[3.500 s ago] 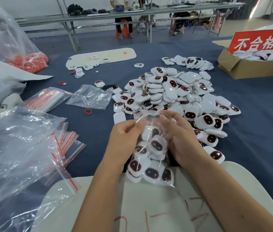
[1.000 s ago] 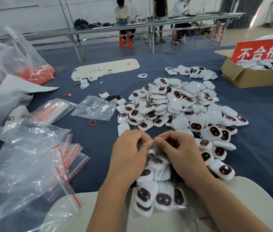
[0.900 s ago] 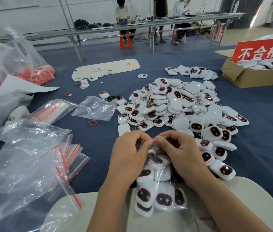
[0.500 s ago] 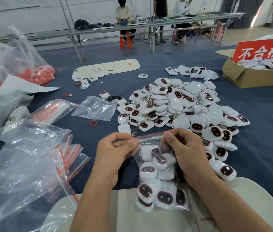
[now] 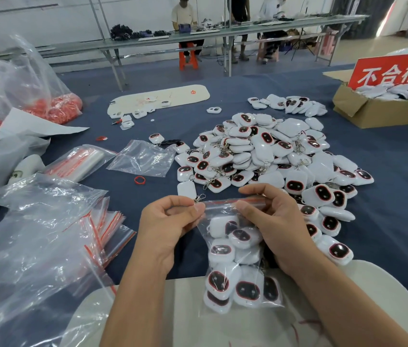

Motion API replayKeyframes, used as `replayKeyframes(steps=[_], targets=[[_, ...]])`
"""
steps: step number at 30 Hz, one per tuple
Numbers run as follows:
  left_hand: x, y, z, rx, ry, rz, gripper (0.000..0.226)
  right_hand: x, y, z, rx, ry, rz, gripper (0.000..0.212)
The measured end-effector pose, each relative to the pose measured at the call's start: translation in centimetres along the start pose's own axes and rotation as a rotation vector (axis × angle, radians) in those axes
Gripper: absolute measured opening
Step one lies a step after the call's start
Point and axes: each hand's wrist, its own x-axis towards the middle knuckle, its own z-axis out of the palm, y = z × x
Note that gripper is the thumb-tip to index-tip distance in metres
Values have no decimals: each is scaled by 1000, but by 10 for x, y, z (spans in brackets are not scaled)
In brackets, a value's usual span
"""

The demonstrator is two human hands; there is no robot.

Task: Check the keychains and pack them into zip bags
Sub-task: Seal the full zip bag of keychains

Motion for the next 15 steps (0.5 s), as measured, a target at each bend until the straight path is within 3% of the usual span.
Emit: replayKeyframes(steps=[5,10,15], targets=[[-1,-5,3,243,-91,96,16,-1,1,3,6,3,-30,23],[0,-3,6,288,-97,180,24,-1,2,2,-26,15,-44,23],[-1,-3,7,262,-152,144,28,-1,1,1,1,-26,-32,23]])
